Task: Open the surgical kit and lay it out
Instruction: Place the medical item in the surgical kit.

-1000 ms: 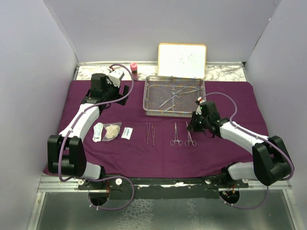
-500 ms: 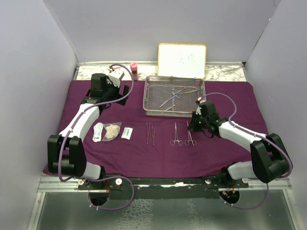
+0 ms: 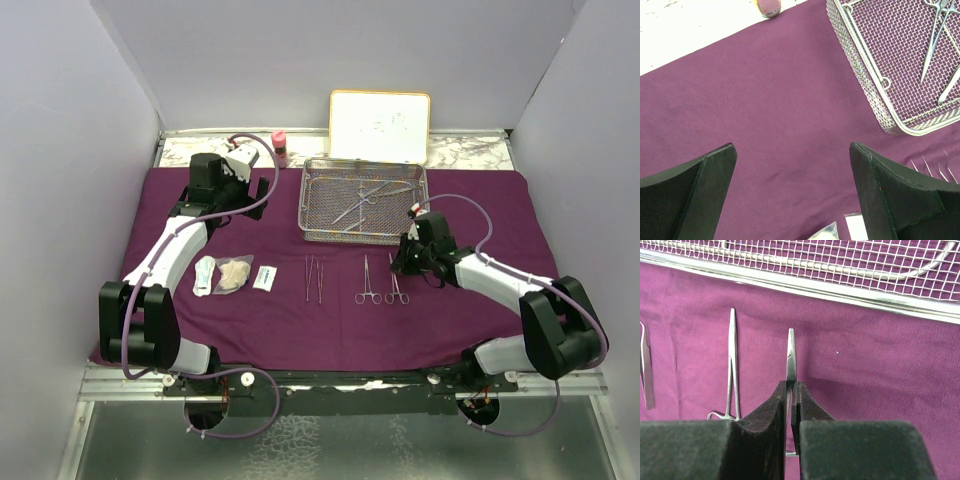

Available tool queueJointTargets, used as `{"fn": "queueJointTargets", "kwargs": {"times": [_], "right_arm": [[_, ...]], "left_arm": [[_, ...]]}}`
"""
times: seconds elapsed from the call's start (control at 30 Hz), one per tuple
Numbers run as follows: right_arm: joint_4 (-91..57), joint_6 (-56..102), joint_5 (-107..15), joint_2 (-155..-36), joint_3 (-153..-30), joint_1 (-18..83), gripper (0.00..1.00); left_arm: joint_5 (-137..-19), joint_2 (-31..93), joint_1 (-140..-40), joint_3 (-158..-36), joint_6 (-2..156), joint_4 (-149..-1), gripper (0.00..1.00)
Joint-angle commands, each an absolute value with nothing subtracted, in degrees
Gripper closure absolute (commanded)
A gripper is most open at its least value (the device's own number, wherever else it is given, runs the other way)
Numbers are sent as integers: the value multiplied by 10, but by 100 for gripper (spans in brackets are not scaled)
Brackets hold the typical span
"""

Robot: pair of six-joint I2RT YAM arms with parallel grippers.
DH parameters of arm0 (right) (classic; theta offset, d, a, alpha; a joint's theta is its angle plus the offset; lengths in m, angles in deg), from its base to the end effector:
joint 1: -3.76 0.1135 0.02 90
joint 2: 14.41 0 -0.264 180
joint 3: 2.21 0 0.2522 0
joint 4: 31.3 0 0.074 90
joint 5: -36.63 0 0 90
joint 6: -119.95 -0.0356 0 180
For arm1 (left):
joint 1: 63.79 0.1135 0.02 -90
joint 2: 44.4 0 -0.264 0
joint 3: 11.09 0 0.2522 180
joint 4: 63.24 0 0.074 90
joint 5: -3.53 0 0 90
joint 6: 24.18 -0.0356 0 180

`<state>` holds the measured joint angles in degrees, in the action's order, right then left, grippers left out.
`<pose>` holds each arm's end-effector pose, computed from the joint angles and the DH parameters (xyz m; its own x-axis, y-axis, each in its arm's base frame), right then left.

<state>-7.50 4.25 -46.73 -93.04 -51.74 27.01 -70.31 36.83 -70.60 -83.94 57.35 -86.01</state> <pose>0.2320 0.1042 0.1624 -0.8581 0.1001 -0.5035 -0.0933 0.9341 0.3447 0.3184 -0.0480 0.2817 -0.4564 0.1970 -0.8677 0.4222 0.9063 -0.0163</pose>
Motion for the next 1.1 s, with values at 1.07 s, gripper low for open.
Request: {"fn": "queueJointTargets", "kwargs": {"times": [1.07], "right_arm": [[-95,42,-489,-936,-513,260,77]], "left_arm": [[-672,372,-704,-868,579,-878,1]]}}
